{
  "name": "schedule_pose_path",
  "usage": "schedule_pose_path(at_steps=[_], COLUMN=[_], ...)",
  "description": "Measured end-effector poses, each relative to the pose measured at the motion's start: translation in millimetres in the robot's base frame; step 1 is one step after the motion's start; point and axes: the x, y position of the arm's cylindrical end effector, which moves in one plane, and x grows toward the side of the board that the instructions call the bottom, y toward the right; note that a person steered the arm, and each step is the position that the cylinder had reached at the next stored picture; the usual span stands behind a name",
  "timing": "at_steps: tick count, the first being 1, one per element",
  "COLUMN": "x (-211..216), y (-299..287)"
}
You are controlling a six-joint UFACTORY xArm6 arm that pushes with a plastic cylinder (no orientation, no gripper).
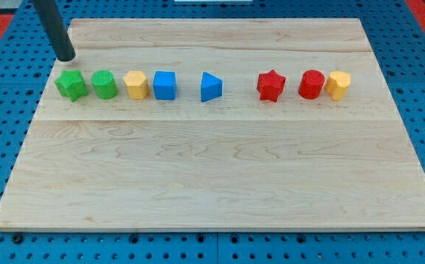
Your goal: Push the green star into the green circle
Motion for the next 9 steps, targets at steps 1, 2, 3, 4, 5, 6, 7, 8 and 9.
schedule_pose_path(at_steps=[1, 2, 3, 4, 5, 6, 7, 8, 9], x=[0.0, 0.0, 39.3, 47.3, 47.3, 55.9, 55.5, 65.2, 90.0], y=[-0.3, -0.3, 2.0, 2.0, 3.8, 44.4, 49.1, 62.9, 32.7])
